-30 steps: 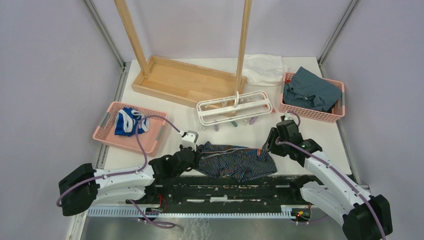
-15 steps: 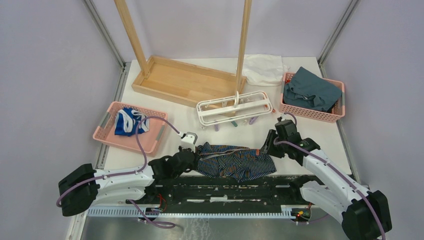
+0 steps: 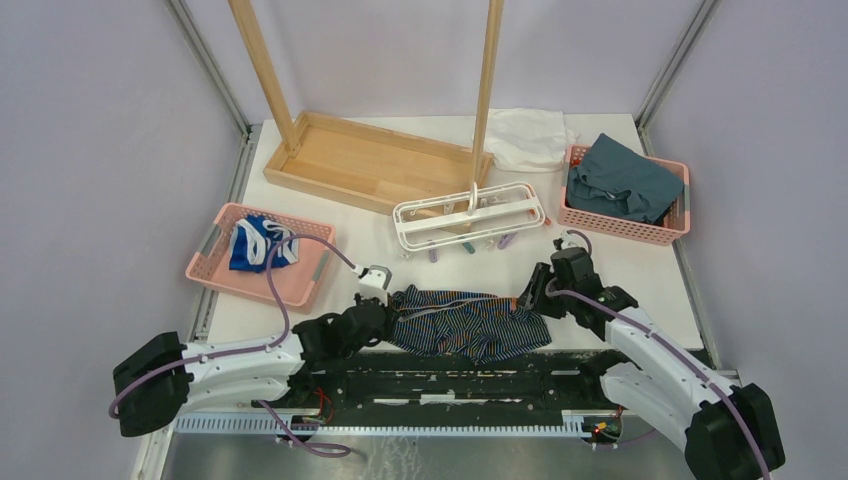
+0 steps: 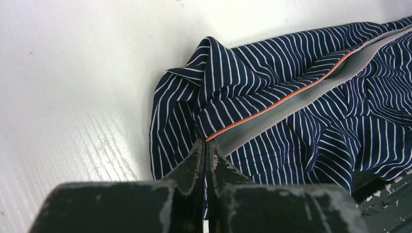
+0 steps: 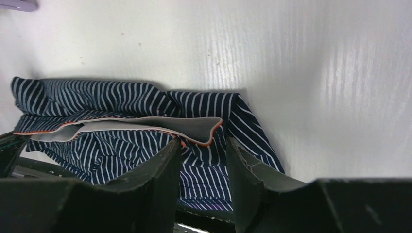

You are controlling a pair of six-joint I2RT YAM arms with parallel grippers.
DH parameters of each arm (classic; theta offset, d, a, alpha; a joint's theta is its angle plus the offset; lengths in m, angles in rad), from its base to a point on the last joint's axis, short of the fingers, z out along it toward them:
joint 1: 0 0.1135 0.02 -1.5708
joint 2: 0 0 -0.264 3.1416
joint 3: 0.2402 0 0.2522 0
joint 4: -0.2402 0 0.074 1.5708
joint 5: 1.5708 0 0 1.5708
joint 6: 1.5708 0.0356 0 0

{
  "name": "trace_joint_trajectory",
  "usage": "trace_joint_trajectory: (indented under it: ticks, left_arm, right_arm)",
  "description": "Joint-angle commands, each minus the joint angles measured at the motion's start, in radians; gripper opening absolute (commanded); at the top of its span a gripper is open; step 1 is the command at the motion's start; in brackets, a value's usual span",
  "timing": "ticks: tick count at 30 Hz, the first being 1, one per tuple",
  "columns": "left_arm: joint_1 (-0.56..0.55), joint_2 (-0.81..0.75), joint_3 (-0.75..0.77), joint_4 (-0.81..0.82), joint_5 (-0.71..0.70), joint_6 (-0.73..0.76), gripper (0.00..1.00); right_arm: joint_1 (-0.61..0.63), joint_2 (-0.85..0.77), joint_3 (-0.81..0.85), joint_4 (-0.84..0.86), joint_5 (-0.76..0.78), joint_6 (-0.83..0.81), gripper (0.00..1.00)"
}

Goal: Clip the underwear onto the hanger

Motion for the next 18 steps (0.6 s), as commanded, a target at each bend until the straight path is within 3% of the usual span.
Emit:
trace_joint_trajectory:
  ticks: [1,8,12,18]
  left_arm:
    - [-0.006,-0.02,-0.007,0.013,-0.008,-0.042,0.03]
    - [-0.005,-0.027,-0.012,0.015,-0.01,-0.048,0.03]
    - [-0.006,-0.025,-0.011,0.015,-0.007,-0.047,0.03]
    - [-0.004,-0.025,-0.01,0.014,-0.006,-0.046,0.03]
  right_arm:
    - [-0.003,-0.071,0.0,0.099,-0.019,-0.021,0.47]
    - [-0.003,-0.159,0.031,0.02,0.07,0.025,0.53]
    - [-0.004,-0.089,0.076,-0.046,0.162,0.021,0.53]
    - [-0.003,0.021,0.124,-0.073,0.147,-0.02,0.53]
